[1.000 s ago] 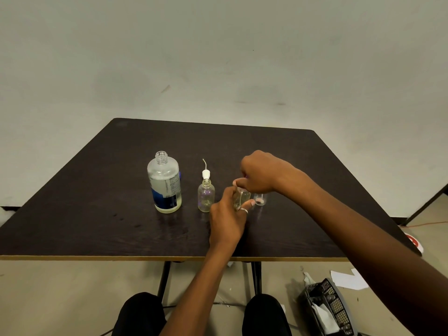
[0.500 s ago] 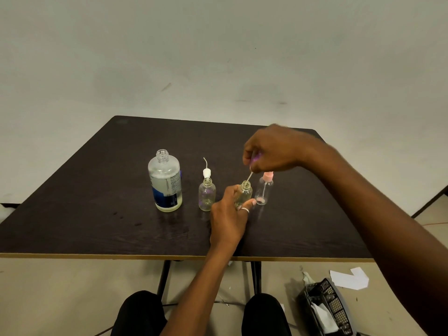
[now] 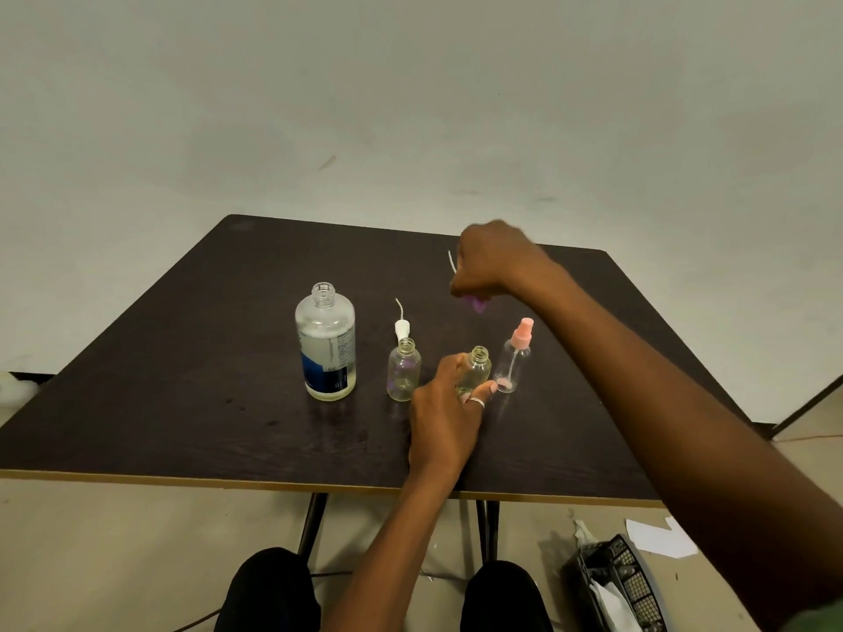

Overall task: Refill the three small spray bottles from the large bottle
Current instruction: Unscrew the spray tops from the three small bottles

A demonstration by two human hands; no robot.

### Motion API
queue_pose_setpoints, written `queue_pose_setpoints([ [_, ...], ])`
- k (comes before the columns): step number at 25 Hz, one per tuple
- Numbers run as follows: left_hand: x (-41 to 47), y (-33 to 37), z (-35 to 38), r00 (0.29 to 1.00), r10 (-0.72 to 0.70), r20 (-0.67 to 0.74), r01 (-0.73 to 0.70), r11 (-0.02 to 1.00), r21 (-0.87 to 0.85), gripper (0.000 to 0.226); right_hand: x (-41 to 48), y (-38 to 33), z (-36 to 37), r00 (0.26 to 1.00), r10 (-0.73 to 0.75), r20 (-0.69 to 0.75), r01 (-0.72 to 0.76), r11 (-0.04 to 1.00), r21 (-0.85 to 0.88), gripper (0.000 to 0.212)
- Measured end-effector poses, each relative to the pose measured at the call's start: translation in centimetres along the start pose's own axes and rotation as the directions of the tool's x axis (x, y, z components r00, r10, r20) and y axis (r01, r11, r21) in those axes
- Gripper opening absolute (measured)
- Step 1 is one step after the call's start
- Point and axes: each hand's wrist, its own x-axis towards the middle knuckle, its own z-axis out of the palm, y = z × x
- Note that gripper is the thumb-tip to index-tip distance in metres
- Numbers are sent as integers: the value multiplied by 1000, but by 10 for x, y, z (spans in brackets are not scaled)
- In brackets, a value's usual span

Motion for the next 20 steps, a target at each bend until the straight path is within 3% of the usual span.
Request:
queue_pose_setpoints([
  [6,1,-4,1,1000,23,-5,-23,1000,-9,47,58,-1,59,964,142,225,-141,990,-19,15],
  [11,2,-6,1,1000,6,4,-6,1000,-19,42,79,0,82,922,177,345,-161,984,-74,13],
  [20,1,-5,0,999,39,-5,-39,999,-10,43,84,5,85,903,211,375,-195,977,-83,13],
])
